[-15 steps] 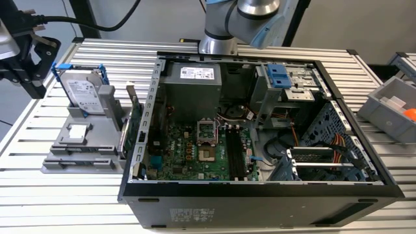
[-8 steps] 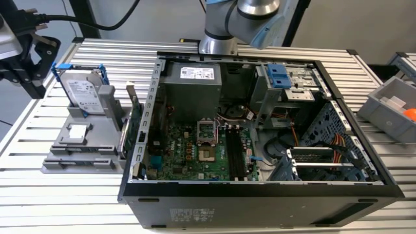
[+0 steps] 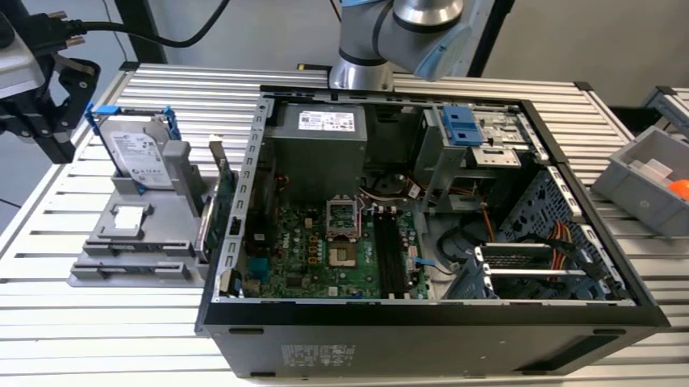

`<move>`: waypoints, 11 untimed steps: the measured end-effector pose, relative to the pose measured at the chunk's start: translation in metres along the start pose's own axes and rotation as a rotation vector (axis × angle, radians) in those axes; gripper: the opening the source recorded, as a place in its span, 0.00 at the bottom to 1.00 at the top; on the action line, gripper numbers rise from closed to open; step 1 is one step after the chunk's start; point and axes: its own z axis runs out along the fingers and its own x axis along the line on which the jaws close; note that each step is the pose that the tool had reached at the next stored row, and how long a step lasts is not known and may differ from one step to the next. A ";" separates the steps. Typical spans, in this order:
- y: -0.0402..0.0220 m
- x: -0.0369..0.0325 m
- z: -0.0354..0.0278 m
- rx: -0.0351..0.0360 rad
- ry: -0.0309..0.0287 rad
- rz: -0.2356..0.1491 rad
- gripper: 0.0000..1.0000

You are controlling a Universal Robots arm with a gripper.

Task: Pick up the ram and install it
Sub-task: 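Pick up the ram and move it above insertion slot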

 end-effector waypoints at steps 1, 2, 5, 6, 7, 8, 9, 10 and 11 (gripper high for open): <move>0.0000 0.0000 0.0000 0.0000 0.0000 0.000 0.00; 0.0001 0.0000 0.0000 0.0000 0.0000 0.000 0.00; 0.0000 0.0001 0.0000 0.0000 0.0000 -0.002 0.00; 0.0000 0.0001 0.0000 0.0000 0.0001 -0.005 0.00; 0.0000 0.0001 0.0000 0.0001 0.0004 -0.010 0.00; 0.0000 0.0001 0.0000 0.0001 0.0008 -0.018 0.00; 0.0001 0.0001 0.0000 0.0001 0.0011 -0.027 0.00; 0.0000 0.0001 0.0001 0.0000 0.0014 -0.037 0.00; 0.0001 0.0002 0.0001 0.0000 0.0020 -0.050 0.00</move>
